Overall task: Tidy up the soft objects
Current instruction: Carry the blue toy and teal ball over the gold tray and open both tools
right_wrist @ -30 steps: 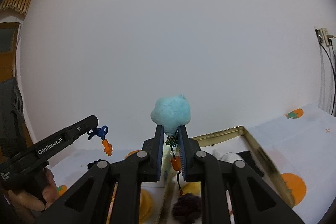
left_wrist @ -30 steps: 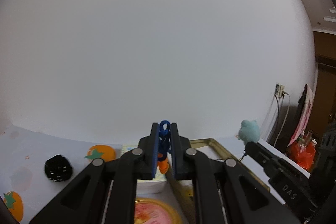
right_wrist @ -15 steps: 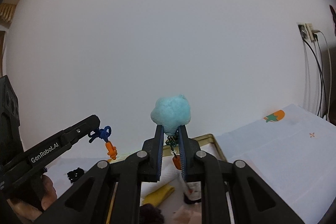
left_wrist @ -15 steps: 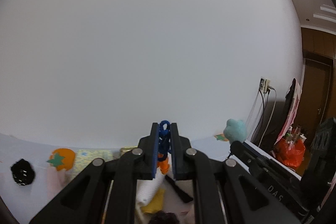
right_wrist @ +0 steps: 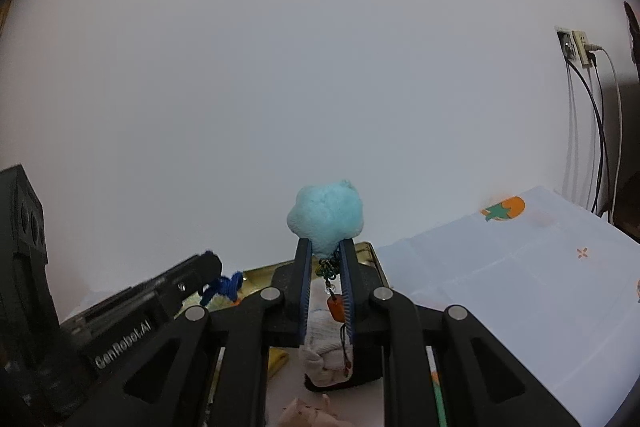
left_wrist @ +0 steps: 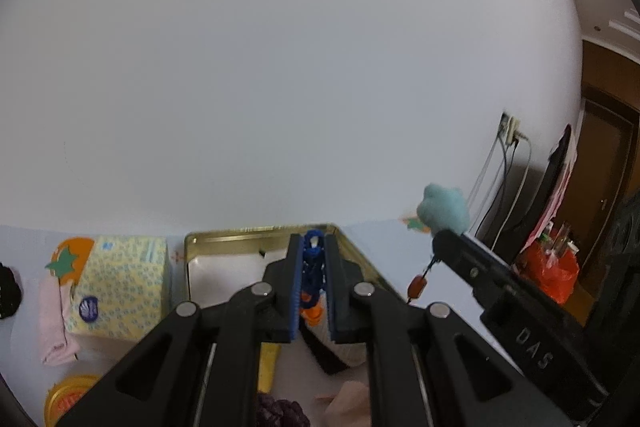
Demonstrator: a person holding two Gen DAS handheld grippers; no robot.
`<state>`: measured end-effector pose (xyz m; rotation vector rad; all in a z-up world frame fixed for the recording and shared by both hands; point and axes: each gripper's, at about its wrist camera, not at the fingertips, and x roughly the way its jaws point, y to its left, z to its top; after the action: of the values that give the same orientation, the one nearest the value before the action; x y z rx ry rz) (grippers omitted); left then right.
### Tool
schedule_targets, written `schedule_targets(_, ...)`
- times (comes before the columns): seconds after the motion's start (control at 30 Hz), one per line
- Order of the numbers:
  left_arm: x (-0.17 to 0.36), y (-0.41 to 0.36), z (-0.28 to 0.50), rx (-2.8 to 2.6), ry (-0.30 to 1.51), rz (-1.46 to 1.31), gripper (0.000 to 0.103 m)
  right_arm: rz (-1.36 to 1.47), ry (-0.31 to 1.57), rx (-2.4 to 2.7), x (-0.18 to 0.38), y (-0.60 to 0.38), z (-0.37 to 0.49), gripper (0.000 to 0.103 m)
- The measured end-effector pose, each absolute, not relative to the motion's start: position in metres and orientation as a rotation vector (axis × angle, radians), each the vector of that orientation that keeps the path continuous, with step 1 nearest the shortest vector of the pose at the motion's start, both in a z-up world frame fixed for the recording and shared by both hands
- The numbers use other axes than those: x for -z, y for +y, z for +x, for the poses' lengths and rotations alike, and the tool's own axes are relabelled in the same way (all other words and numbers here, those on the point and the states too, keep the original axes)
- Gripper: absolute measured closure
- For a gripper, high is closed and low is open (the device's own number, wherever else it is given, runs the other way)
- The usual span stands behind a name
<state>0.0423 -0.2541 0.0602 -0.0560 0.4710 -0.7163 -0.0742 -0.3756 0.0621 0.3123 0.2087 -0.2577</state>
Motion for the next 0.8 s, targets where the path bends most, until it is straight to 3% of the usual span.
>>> schedule_targets(0.8,-0.025,-0.27,0.038,0.524,0.593,0.11,0.095,0.31,0.433,0.2,-0.019,-0.39,-0.024,0.087)
